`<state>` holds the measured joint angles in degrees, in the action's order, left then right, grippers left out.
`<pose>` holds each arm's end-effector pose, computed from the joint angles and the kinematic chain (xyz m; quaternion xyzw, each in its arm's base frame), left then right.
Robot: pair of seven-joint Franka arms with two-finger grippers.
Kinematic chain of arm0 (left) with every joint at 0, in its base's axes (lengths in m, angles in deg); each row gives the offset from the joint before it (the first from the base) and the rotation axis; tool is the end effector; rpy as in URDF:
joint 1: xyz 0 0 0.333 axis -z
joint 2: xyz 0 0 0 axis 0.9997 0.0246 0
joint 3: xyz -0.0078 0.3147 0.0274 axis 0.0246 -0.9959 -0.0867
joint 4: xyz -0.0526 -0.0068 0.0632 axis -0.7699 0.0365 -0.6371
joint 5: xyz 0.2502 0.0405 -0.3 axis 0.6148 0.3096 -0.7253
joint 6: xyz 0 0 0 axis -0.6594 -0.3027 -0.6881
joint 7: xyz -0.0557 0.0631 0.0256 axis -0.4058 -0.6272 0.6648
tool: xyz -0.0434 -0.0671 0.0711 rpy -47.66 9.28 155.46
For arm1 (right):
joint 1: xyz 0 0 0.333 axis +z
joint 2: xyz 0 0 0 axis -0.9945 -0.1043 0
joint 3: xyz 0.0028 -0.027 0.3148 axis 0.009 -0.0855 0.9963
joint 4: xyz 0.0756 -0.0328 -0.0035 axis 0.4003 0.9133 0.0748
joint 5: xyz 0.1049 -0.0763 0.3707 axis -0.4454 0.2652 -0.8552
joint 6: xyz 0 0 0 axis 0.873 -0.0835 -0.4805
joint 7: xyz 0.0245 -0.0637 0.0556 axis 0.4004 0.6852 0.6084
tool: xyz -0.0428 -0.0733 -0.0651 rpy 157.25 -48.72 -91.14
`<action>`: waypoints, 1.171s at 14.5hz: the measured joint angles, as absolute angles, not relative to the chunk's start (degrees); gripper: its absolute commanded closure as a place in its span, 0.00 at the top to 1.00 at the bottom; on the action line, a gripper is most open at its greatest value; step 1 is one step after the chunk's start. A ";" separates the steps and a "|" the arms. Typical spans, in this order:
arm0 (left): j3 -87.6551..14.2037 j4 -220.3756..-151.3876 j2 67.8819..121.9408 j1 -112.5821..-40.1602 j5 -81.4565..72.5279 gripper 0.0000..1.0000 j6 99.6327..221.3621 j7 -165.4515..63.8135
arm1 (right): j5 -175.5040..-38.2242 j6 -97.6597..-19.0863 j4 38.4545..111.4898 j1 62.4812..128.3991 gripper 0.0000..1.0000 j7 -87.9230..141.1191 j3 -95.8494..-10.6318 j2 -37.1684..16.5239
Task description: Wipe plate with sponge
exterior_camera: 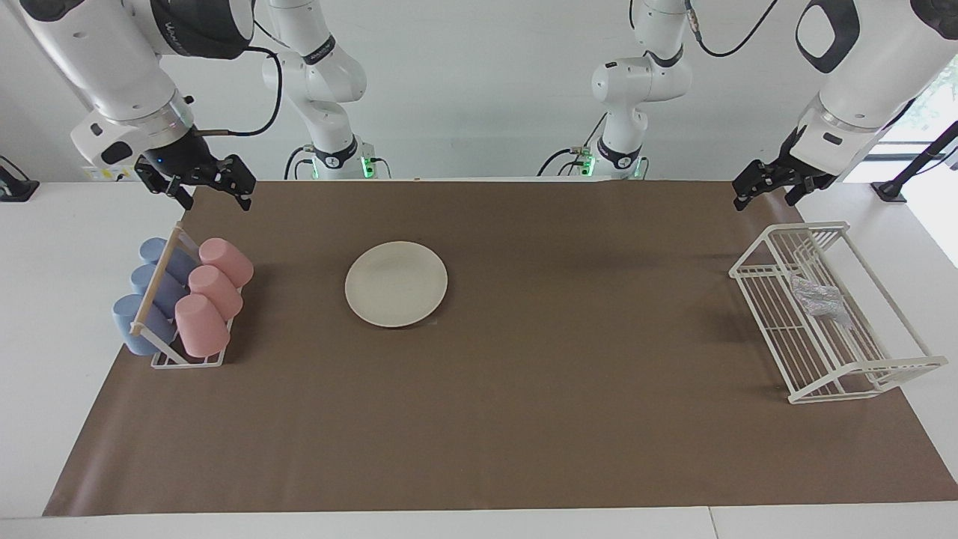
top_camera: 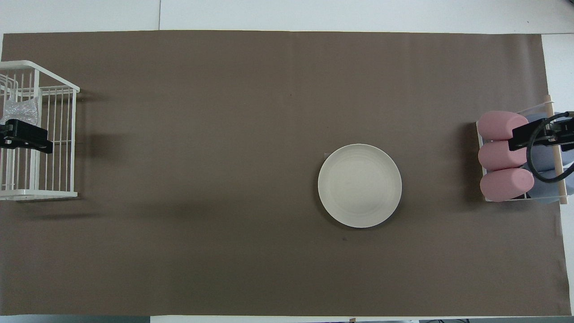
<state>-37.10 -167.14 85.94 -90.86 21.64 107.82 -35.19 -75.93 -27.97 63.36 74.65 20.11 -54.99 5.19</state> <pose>0.5502 -0.0018 0.6057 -0.9987 0.0048 0.0501 0.0073 0.5447 -0.0378 0.6071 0.9989 -0.0202 -0.0418 0.0012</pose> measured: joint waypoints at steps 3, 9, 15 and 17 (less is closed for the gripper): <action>-37.09 -168.06 87.15 -90.83 21.62 1.00 108.34 -31.85 | -75.93 -28.00 63.45 74.66 1.00 20.11 -54.98 5.28; -37.17 -167.74 87.23 -90.84 21.60 1.00 108.38 -35.01 | -75.93 -28.00 63.48 74.68 1.00 20.11 -54.96 5.32; -37.38 -166.68 87.17 -90.84 21.17 1.00 107.84 -40.34 | -75.93 -28.00 63.49 74.85 1.00 20.11 -54.78 5.33; -37.74 -166.62 86.97 -90.85 21.16 1.00 107.79 -41.04 | -75.93 -28.00 63.49 74.88 1.00 20.11 -54.77 5.33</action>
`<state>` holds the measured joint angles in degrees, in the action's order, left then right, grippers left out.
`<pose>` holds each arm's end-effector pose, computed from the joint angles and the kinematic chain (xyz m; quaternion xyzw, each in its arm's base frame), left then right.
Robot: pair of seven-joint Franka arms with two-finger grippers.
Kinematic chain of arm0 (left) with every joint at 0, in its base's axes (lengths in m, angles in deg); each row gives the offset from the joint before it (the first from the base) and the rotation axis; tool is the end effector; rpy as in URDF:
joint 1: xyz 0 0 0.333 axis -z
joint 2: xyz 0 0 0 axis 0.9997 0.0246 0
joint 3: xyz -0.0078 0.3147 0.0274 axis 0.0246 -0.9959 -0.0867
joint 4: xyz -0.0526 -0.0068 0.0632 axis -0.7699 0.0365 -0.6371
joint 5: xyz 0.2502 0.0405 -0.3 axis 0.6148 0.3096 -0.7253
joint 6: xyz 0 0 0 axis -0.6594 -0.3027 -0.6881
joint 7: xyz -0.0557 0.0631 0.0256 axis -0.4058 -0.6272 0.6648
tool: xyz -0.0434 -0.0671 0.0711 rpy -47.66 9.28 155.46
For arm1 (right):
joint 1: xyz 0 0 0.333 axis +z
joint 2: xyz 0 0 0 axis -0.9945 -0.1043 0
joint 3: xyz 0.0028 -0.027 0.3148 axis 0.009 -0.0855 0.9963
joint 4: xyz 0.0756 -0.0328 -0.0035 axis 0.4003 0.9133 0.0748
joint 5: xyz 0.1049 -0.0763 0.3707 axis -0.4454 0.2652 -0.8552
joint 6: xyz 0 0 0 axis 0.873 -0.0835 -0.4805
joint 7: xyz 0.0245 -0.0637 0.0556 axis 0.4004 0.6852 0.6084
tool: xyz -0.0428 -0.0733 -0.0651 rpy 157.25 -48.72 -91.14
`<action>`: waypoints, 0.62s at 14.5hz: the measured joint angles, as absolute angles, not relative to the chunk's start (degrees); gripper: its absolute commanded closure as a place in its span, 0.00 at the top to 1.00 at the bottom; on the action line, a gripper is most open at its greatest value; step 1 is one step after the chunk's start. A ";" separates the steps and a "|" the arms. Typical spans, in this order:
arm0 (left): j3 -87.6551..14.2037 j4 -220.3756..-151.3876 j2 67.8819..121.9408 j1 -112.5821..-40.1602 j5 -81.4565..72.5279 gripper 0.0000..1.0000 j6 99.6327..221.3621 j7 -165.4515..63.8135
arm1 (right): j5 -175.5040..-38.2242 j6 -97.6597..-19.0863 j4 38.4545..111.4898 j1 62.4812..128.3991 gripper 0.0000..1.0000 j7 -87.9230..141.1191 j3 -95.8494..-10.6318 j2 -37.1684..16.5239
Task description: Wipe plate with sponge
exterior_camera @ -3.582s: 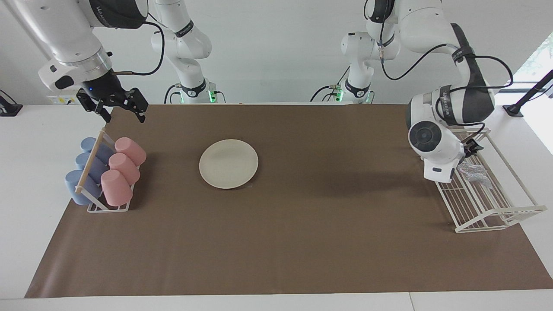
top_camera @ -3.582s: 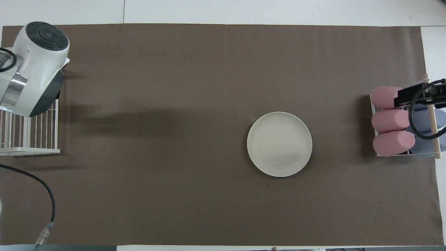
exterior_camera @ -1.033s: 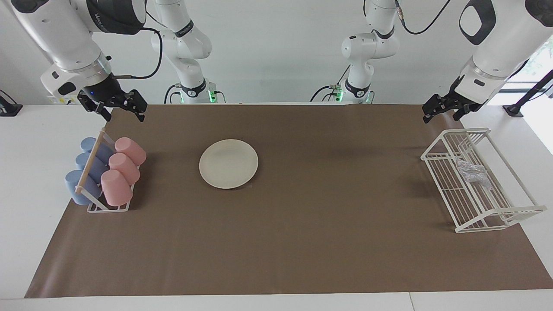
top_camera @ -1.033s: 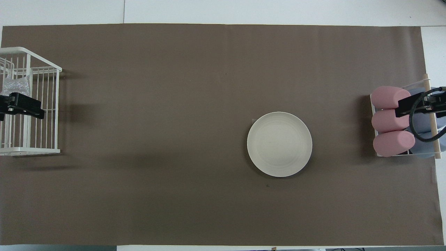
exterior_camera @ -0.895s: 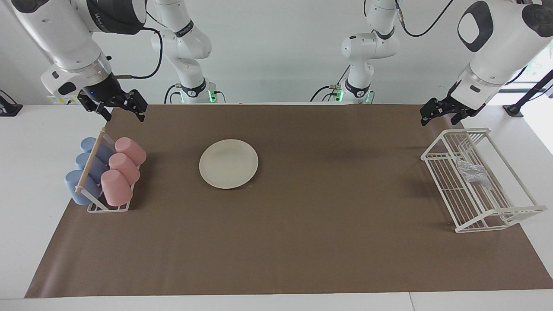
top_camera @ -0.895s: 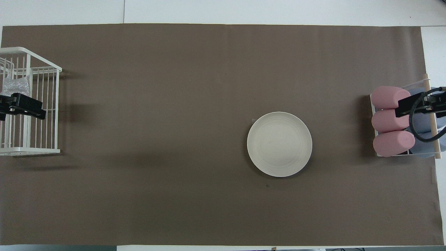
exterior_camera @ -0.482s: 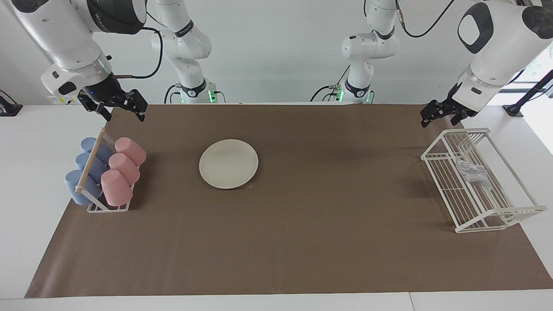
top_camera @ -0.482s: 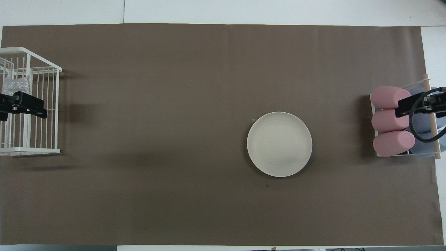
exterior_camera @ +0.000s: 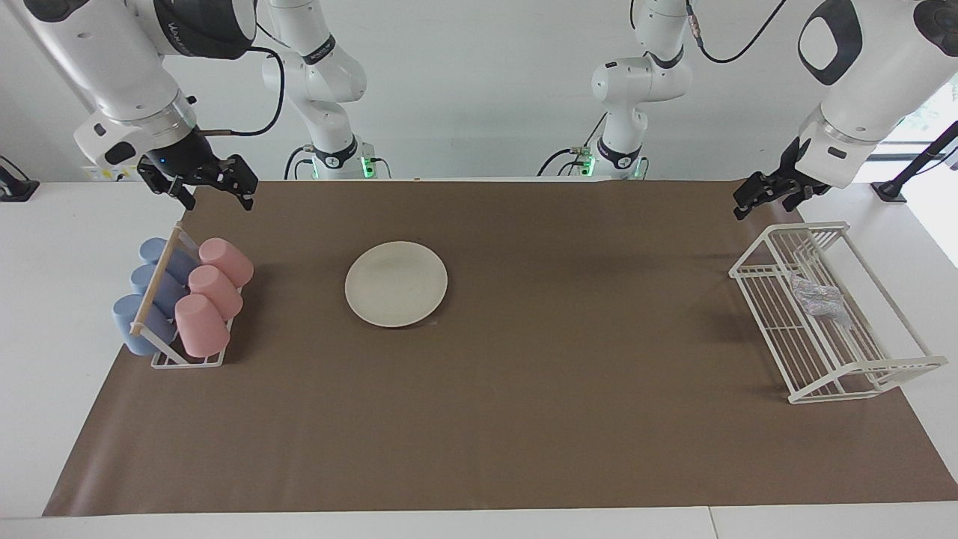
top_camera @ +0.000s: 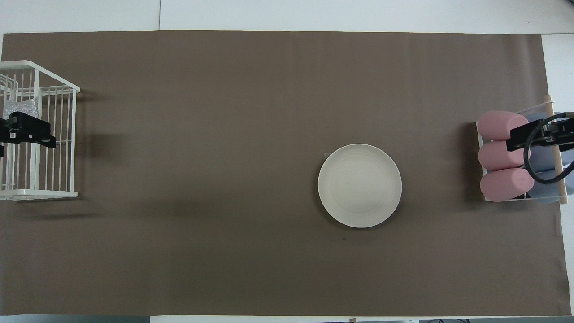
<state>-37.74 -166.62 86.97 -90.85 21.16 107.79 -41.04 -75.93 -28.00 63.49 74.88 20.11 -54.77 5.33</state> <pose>0.5554 0.0034 0.5999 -0.9972 -0.0515 0.0546 0.0054 0.5443 -0.0334 0.6074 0.9990 -0.0163 -0.0414 0.0015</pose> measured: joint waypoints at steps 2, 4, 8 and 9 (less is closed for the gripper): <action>-37.95 -166.60 86.76 -90.85 20.81 1.00 107.71 -41.38 | -75.93 -28.00 63.49 74.88 1.00 20.11 -54.77 5.35; -38.05 -166.39 86.64 -90.86 19.94 1.00 107.71 -41.69 | -75.93 -28.00 63.49 74.89 1.00 20.11 -54.77 5.35; -38.05 -165.62 86.62 -91.00 19.70 1.00 107.71 -41.96 | -75.94 -28.00 63.49 74.93 1.00 20.11 -54.71 5.36; -38.08 -165.54 86.61 -91.18 19.69 1.00 107.71 -41.97 | -75.93 -28.00 63.49 74.94 1.00 20.11 -54.71 5.36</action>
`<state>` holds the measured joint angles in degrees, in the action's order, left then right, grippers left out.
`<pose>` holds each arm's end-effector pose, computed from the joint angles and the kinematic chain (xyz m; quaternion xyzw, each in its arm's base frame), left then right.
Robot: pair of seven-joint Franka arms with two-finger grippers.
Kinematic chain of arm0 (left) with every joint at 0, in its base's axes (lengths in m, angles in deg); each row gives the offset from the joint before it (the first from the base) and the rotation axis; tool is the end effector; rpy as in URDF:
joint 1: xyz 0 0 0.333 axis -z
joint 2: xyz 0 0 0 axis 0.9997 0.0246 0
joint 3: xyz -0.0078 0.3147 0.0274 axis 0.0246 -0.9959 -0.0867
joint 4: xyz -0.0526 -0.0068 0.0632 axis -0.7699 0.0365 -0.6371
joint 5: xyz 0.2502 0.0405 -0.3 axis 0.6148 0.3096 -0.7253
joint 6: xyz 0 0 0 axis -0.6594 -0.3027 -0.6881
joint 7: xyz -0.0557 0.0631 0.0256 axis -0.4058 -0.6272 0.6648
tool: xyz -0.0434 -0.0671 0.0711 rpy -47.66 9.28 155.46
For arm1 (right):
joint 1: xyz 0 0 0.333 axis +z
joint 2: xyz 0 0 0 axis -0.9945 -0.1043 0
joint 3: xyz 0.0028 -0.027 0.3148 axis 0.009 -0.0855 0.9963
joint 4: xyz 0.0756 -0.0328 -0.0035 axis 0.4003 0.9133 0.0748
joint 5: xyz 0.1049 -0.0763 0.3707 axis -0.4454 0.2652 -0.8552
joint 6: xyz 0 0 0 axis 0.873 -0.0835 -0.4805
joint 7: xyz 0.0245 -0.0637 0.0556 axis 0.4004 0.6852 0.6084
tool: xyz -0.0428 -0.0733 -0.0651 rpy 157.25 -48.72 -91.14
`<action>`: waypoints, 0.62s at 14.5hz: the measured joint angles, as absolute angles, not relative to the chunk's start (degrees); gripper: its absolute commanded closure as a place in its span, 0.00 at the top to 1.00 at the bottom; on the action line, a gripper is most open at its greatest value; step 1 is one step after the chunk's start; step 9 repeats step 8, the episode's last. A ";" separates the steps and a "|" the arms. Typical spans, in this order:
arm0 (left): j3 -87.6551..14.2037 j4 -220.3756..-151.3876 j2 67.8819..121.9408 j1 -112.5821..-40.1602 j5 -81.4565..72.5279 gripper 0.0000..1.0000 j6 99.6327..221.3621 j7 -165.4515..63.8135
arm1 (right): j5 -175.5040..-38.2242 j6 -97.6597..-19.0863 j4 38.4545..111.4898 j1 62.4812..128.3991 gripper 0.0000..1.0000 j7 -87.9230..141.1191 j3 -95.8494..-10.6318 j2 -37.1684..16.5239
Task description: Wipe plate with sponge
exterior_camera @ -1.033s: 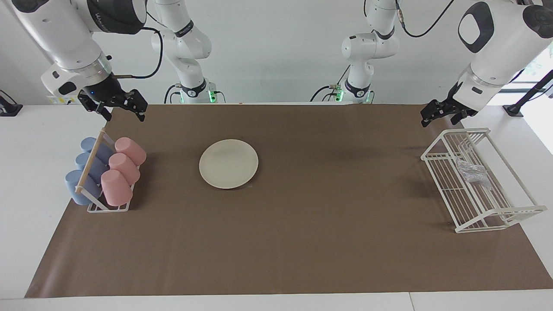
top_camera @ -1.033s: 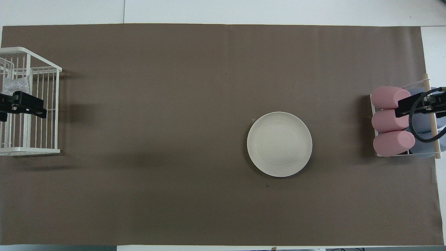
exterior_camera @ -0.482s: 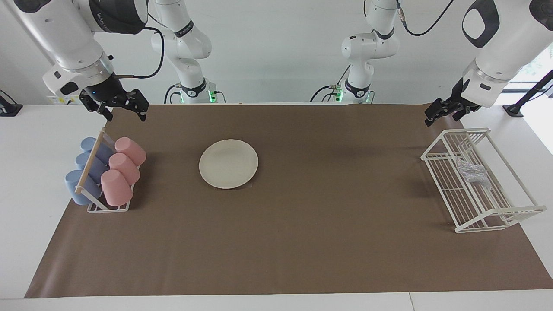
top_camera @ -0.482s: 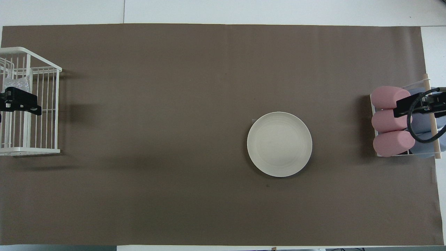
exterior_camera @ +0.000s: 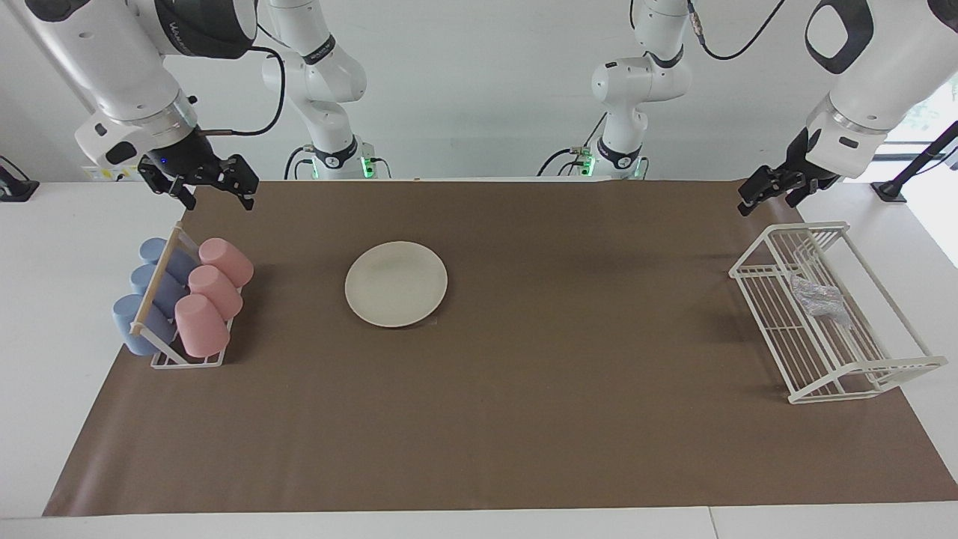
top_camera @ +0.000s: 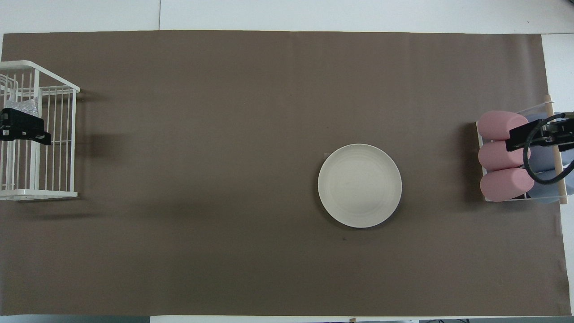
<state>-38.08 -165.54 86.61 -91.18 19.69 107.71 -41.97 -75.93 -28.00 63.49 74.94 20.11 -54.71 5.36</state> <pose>0.5542 0.0069 0.6120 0.9969 0.0651 -0.0434 0.0076 0.5442 -0.0322 0.6077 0.9990 -0.0153 -0.0412 0.0016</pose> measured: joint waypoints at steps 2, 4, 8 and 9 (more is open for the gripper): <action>-38.32 -165.53 86.61 -91.33 19.68 1.00 107.71 -41.97 | -75.93 -28.00 63.49 74.94 1.00 20.11 -54.71 5.36; -38.43 -165.53 86.61 -91.36 19.67 1.00 107.71 -42.00 | -75.93 -28.00 63.49 74.94 1.00 20.11 -54.71 5.37; -38.44 -165.53 86.59 -91.35 19.63 1.00 107.71 -42.00 | -75.93 -28.00 63.49 74.94 1.00 20.11 -54.70 5.40; -38.44 -165.53 86.59 -91.35 19.63 1.00 107.71 -42.00 | -75.93 -28.00 63.49 74.94 1.00 20.11 -54.70 5.40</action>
